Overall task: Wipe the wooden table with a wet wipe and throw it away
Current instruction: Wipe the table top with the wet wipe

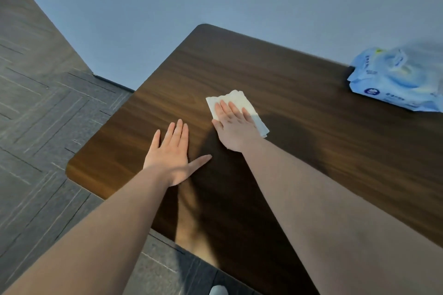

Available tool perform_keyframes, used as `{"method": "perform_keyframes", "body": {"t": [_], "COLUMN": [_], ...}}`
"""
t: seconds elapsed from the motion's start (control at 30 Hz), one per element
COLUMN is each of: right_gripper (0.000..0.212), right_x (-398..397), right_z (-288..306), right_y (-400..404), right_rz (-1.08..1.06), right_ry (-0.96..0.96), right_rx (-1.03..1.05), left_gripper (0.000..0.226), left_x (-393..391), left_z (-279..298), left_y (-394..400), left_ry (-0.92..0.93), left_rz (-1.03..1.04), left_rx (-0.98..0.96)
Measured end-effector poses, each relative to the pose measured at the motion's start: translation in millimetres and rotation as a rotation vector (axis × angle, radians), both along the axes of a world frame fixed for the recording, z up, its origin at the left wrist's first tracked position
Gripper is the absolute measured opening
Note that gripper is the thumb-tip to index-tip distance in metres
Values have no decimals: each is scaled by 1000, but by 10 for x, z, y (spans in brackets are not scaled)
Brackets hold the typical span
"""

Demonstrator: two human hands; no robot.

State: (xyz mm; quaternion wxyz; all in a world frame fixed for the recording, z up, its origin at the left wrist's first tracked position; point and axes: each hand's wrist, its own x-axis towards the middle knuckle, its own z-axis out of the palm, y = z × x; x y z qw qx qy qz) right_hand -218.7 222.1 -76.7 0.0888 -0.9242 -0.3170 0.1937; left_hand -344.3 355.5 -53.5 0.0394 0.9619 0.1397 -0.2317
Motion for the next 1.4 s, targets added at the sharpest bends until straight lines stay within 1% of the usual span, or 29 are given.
{"method": "perform_keyframes", "body": {"t": [0.07, 0.13, 0.23, 0.43, 0.6, 0.8, 0.97, 1.07, 1.23, 1.4], "right_gripper": [55, 55, 55, 55, 54, 53, 53, 54, 54, 54], "right_x": [28, 42, 60, 24, -156, -481, -646, -696, -826, -975], "right_z": [2, 11, 15, 42, 60, 49, 33, 23, 48, 50], "right_y": [-351, -743, -1370, -2792, -3960, -5165, -5878, -6227, -6646, -6695], "right_rz": [-62, -126, -215, -458, -662, -890, -1023, -1095, -1176, -1215], "right_ry": [9, 2, -14, -7, -3, -11, -17, -32, -47, -37], "right_rx": [-5, -15, -47, -101, -93, -104, -127, -138, -142, -143], "left_gripper": [99, 95, 92, 89, 87, 87, 86, 86, 88, 89], "left_x": [51, 128, 261, 585, 828, 934, 963, 976, 958, 937], "left_z": [72, 136, 150, 130, 120, 45, -31, -72, -112, -75], "left_y": [-37, -176, -628, -1953, -2875, -3825, -4447, -4692, -4763, -4779], "left_ry": [25, 8, -23, -48, -56, -81, -88, -86, -111, -74], "left_rz": [-106, -183, -233, -414, -604, -743, -795, -832, -812, -818], "left_rx": [85, 109, 54, -86, -101, -103, -142, -145, -185, -159]}}
